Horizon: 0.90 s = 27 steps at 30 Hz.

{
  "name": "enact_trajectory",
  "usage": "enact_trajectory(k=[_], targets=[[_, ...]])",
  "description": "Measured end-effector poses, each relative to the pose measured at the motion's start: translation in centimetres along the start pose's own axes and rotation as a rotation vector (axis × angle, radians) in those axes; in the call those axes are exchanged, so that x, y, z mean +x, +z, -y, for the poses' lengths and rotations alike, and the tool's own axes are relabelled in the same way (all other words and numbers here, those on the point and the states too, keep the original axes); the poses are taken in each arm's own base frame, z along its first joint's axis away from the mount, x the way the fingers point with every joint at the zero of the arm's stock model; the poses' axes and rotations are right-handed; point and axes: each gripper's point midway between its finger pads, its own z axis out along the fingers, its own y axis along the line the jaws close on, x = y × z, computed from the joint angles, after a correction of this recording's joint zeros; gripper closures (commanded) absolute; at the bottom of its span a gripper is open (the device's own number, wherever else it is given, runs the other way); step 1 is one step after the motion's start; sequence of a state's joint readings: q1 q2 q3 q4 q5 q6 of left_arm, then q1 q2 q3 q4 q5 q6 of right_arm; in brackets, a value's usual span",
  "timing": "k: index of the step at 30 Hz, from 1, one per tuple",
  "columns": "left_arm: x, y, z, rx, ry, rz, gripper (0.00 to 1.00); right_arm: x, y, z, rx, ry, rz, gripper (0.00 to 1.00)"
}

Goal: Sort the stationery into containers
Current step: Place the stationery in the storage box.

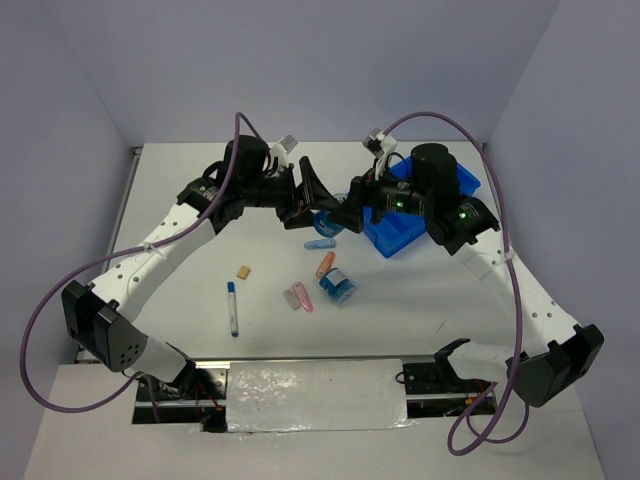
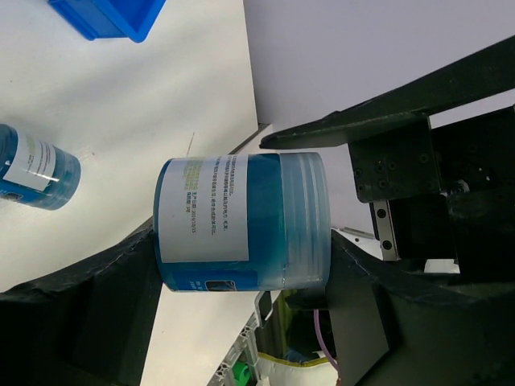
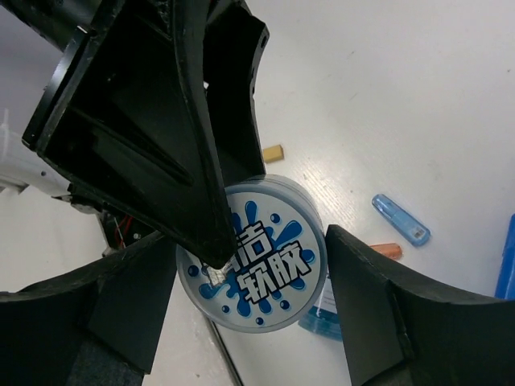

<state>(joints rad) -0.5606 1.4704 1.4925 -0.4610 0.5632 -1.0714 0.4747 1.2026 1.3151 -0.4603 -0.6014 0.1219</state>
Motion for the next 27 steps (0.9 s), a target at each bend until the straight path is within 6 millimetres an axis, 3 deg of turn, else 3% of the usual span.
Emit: enact_trajectory(k=[2, 4, 8, 12, 13, 18, 20, 21, 23, 24, 27], targets=[[0.0, 0.0, -0.1, -0.003, -0.002, -0.001, 0.96, 0.1, 0.3, -0.1, -0.008, 0.006, -0.004, 0.30], [0.0, 0.0, -0.2, -0.010, -0.009, 0.001, 0.93, 0.2, 0.5, 0.0, -0.010, 0.009, -0.010, 0.31], [0.0, 0.0, -0.3, -0.012, -0.009, 0.003, 0.90, 0.2, 0.5, -0.1, -0.011, 0.011, -0.011, 0.16], [0.0, 0.0, -0.2, -0.009, -0.008, 0.004, 0.88, 0.4, 0.6, -0.1, -0.012, 0.011, -0.015, 0.11], [-0.1, 0.0, -0.1, -0.007, -0.007, 0.005, 0.88, 0.4, 0.6, -0.2, -0.013, 0.011, -0.016, 0.15], [-0.2, 0.1, -0.2, -0.011, -0.009, 0.009, 0.79, 0.9, 0.7, 0.2, 0.001, 0.007, -0.024, 0.58], [-0.2, 0.1, -0.1, -0.011, -0.006, 0.011, 0.62, 0.9, 0.7, 0.2, 0.004, 0.004, -0.022, 1.00], [-0.3, 0.1, -0.1, -0.011, -0.005, 0.011, 0.53, 0.9, 0.7, 0.2, 0.005, 0.003, -0.020, 1.00], [-0.3, 0.2, -0.1, -0.011, -0.003, 0.015, 0.07, 0.8, 0.6, 0.3, 0.011, 0.001, -0.015, 1.00], [-0.4, 0.2, -0.2, -0.013, 0.003, 0.018, 0.01, 0.8, 0.7, 0.3, 0.015, 0.002, -0.011, 1.00], [-1.3, 0.0, -0.4, -0.051, 0.020, 0.071, 0.01, 1.6, 0.8, 1.1, 0.049, 0.014, -0.020, 1.00]])
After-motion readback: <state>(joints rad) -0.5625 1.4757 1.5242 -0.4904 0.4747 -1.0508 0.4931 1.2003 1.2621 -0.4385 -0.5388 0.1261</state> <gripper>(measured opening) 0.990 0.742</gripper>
